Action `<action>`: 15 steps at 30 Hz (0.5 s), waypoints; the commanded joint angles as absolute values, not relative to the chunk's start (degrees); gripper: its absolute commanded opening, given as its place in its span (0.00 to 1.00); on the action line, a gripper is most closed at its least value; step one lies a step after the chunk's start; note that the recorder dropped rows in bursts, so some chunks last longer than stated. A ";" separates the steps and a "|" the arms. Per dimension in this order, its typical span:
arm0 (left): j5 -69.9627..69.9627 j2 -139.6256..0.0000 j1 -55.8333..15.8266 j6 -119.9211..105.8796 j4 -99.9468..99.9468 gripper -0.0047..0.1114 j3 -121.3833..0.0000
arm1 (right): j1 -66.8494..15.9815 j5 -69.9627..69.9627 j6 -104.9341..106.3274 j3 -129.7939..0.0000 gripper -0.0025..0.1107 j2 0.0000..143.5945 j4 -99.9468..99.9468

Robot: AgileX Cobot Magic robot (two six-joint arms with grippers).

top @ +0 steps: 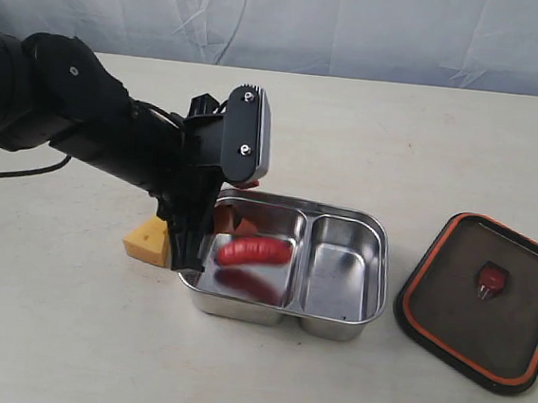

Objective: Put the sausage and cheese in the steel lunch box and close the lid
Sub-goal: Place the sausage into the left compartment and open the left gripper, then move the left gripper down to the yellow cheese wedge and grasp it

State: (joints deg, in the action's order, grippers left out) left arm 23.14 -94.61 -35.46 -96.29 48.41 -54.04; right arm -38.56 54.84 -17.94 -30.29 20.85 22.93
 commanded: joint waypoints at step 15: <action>14.23 -94.63 -25.92 -44.43 45.85 0.04 -54.30 | -38.39 54.75 -17.99 -30.06 0.01 20.64 23.55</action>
